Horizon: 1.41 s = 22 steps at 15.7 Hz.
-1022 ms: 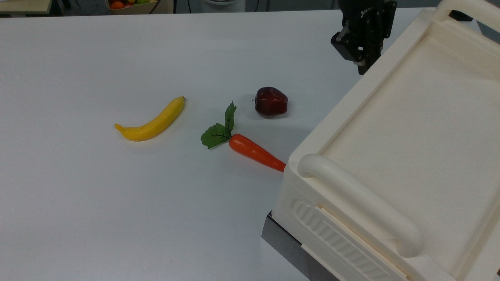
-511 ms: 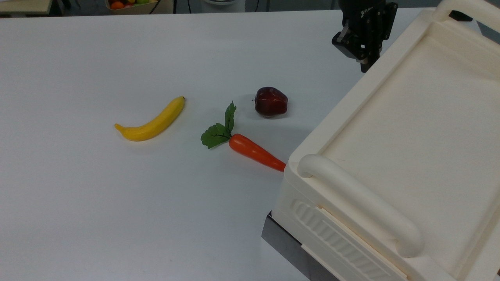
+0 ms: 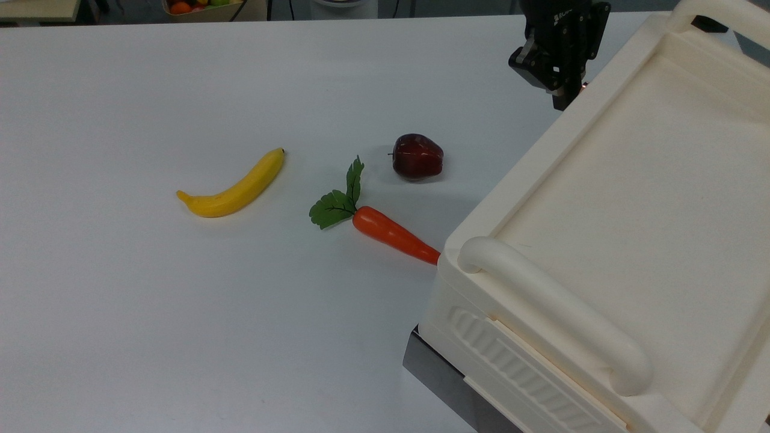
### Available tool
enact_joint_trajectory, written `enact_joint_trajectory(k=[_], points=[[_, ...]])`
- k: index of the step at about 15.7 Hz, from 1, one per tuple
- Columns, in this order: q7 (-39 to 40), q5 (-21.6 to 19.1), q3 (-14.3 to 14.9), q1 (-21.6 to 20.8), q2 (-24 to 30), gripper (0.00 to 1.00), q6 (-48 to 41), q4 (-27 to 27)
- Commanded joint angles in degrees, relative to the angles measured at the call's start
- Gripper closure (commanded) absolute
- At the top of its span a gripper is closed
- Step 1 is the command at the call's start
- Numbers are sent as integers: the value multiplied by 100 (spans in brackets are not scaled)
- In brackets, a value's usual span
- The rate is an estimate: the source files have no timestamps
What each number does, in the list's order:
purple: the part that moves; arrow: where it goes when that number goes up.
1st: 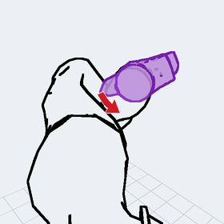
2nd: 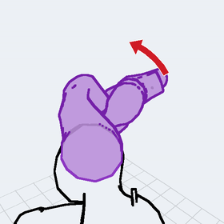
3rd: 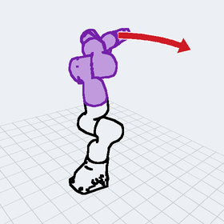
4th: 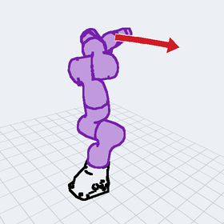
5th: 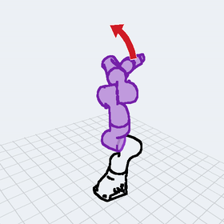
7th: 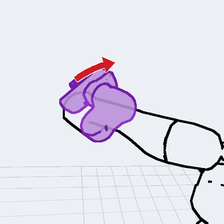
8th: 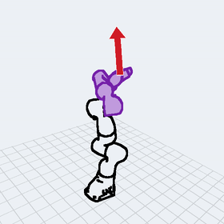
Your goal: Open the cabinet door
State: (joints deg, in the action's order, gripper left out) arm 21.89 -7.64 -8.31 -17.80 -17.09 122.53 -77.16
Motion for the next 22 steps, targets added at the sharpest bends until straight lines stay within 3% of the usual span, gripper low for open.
enact_joint_trajectory(k=[1,5,9,10,12,15,16,18,22], points=[[-246,79,4,-31,320,87,-519,-281],[-335,96,13,13,382,87,-774,-317],[-335,79,84,118,399,76,-1195,-299],[-343,79,84,154,399,53,-1205,-299],[-343,70,83,180,399,32,-1196,-291],[-352,44,84,268,478,26,-1214,-247],[-361,18,84,312,574,14,-1205,-247],[-501,26,92,338,680,0,-1118,-229],[-510,17,49,330,707,0,-994,43]])
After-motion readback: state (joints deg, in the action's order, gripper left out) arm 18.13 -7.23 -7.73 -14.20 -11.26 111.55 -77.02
